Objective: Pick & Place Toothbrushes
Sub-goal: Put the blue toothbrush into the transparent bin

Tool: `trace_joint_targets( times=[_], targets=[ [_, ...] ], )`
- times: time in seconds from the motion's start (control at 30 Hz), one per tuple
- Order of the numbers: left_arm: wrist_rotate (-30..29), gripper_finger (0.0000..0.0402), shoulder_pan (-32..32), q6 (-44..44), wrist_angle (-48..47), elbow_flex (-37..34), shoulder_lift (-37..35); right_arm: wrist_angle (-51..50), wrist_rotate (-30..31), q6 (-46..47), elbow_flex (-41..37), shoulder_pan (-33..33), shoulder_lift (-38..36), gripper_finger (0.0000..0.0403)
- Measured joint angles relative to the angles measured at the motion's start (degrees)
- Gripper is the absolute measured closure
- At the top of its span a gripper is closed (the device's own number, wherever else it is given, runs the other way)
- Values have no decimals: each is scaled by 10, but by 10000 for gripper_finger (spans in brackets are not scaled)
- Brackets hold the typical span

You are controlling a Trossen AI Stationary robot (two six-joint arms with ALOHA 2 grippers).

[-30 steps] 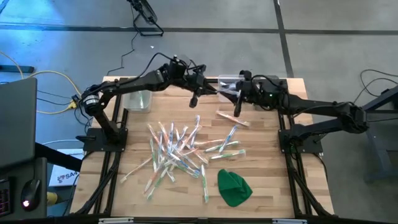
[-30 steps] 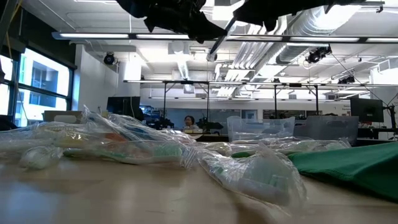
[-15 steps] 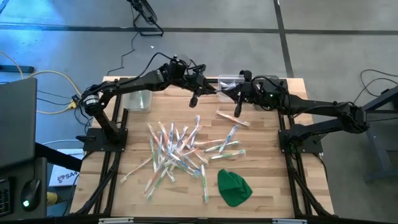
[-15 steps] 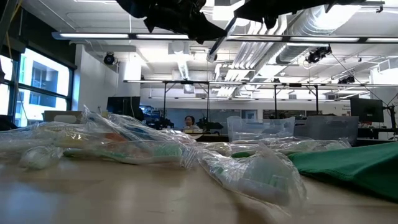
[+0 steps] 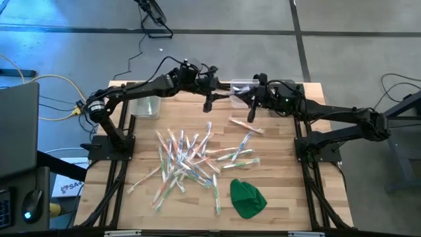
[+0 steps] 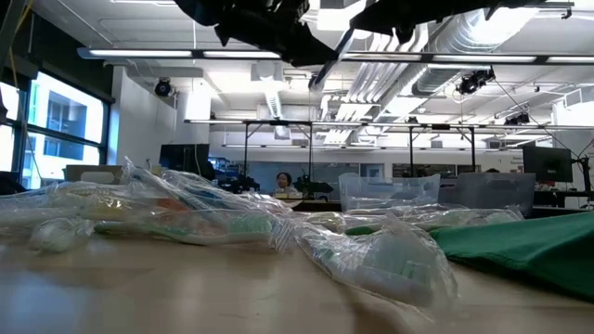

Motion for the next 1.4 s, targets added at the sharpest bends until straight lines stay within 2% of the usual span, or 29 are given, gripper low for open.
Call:
trace_joint_targets(
  times=[0.13, 0.27, 0.5, 0.67, 0.77, 1.07, 1.17, 1.3, 1.4],
  targets=[
    [1, 235, 0, -12, -5, 0, 0, -1, -3, 0, 0, 0, 0, 391],
    [1, 230, 1, -13, -7, -1, 0, -11, 7, 1, 0, 1, 0, 391],
    [-3, 229, 1, -9, -16, -1, 0, -37, 66, -2, 0, 0, 0, 391],
    [-59, 229, 3, -4, -49, -1, -5, -44, 126, -22, 0, 0, 0, 391],
    [-72, 229, 6, 3, -72, -1, -18, -53, 162, -33, 0, -4, 0, 391],
    [-73, 230, 5, 7, -111, -1, -69, -57, 161, -30, 0, -36, 11, 391],
    [-69, 241, 5, 7, -134, -1, -78, -81, 161, -28, 16, -44, 26, 391],
    [-13, 274, 5, 7, -151, -5, -83, -125, 163, -28, 55, -47, 66, 391],
    [0, 302, 4, 3, -156, -14, -83, -150, 161, -10, 85, -58, 91, 391]
  ],
)
